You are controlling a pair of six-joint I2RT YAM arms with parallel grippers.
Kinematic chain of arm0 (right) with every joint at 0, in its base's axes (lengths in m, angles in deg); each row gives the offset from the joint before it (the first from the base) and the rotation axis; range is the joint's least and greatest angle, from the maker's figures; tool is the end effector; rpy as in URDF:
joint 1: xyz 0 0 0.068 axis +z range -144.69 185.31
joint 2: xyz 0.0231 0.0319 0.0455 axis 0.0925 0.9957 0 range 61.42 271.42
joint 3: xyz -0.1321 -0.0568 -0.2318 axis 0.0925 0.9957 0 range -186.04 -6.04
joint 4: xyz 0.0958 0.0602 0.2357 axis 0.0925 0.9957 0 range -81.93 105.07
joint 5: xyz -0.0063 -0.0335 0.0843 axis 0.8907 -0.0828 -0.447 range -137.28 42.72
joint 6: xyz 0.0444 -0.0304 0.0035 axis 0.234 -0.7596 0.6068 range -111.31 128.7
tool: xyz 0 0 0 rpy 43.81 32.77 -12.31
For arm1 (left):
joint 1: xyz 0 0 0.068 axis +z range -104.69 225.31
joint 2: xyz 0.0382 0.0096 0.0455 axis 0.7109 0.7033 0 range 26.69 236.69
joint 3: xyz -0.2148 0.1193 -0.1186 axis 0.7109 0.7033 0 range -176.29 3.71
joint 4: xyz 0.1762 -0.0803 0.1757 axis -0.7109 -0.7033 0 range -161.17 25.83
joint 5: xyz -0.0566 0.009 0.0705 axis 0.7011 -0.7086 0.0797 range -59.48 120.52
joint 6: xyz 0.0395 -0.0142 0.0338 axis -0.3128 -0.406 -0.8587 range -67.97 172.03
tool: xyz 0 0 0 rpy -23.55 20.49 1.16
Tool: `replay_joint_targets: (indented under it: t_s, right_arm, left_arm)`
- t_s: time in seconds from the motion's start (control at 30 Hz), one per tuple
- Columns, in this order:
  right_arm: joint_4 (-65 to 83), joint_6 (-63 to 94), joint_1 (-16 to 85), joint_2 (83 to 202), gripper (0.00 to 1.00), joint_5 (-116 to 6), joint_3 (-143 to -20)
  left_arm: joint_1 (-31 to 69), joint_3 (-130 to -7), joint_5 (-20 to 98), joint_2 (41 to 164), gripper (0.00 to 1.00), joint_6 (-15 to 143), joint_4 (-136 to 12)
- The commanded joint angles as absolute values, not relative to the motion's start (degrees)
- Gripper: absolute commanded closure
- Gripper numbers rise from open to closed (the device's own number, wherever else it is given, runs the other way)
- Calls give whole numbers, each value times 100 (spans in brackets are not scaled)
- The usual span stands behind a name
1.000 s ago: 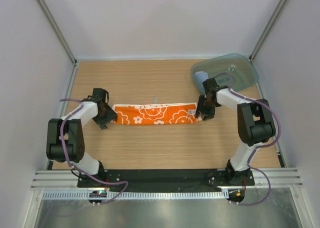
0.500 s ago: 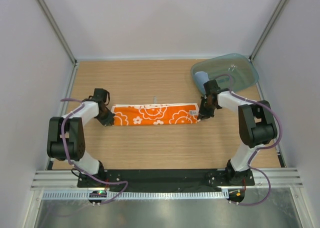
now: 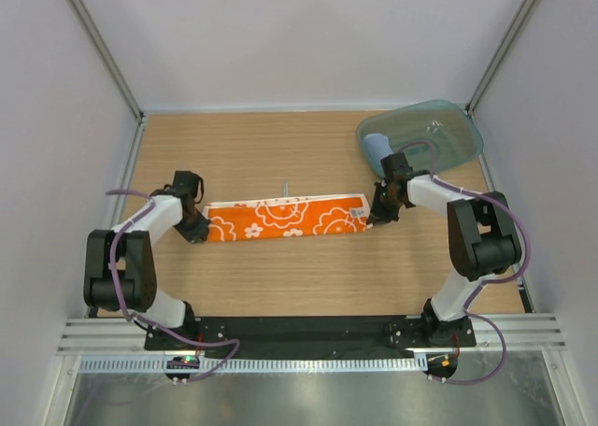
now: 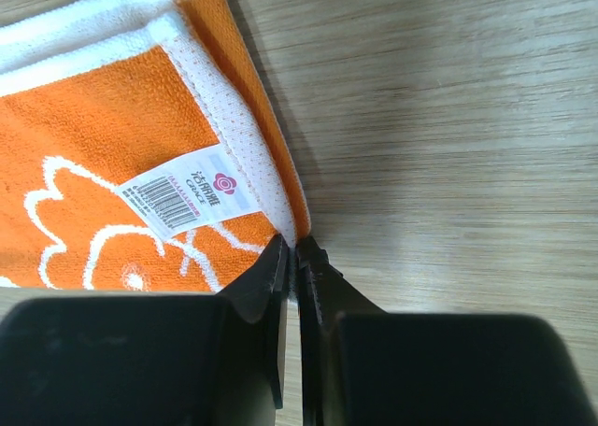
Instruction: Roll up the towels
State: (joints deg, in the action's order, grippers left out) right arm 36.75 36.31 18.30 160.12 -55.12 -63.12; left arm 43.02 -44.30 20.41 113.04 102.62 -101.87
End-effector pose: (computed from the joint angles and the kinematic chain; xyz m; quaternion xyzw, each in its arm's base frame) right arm 0.3106 0.0766 0.1537 0.1135 0.9765 0.1223 0.1366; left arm 0.2589 -0.0041 0.1662 -0.4143 0.8978 0.0245 0.1474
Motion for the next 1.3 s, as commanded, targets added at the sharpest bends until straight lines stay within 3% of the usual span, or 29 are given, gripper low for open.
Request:
replay_joint_targets:
  t_s: [0.0,0.03,0.17,0.23,0.37,0.47,0.53,0.6,0.83,1.1,1.27]
  right_arm:
    - [4050,3585,1805,16065,99,-5106,-6009]
    - [4067,3585,1805,16048,99,-5097,-6018]
    - [4181,3559,1805,15986,99,-5062,-6115]
    - [4269,3533,1805,15960,99,-5045,-6194]
    - [4384,3498,1814,15898,98,-5009,-6317]
    - [4437,3471,1814,15837,62,-4957,-6326]
    - [4489,3488,1814,15775,47,-4913,-6300]
    - [4507,3515,1814,15617,43,-4843,-6247]
    - [4411,3796,1814,15063,43,-4886,-5922]
    - [3708,4192,1805,15204,55,-5343,-5395]
    - [3435,4271,1796,15318,57,-5343,-5298]
  left_arm:
    - [4364,-4279,1663,11037,90,10275,-10425]
    - [4364,-4253,1716,10941,87,10275,-10434]
    - [4364,-4217,1997,10633,60,10205,-10548]
    - [4364,-4261,2050,10483,52,10126,-10714]
    - [4364,-4603,2138,9992,46,9836,-11084]
    - [4372,-4867,2191,9824,45,9503,-11304]
    - [4364,-4990,2191,9718,45,9318,-11461]
    - [4364,-5122,2200,9622,45,9029,-11523]
    - [4364,-5228,2068,9393,44,8640,-11515]
    - [4364,-5211,2156,9577,46,8596,-11453]
    - [4364,-5176,2173,9551,46,8587,-11418]
